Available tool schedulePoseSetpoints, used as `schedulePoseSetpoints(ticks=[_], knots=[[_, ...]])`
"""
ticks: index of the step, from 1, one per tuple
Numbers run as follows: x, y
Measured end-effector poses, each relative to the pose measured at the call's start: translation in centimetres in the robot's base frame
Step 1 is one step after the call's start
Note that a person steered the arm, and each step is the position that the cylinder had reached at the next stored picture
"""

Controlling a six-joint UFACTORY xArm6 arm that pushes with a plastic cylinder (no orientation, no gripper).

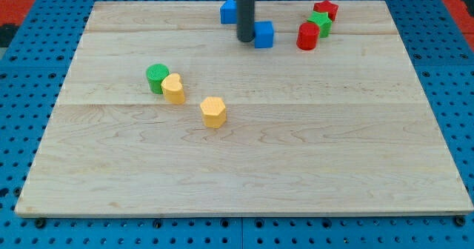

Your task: Move your arm at yellow hexagon

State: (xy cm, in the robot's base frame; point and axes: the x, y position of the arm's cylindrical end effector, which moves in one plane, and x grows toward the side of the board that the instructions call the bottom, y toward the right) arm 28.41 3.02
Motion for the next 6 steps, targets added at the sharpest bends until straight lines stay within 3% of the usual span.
schedulePoseSetpoints(ticks=[1, 2, 3, 5, 6], knots=[[-0.1, 6.8], [-0.6, 5.0], [4.5, 0.2], [21.7, 1.6], [23.0, -5.4]])
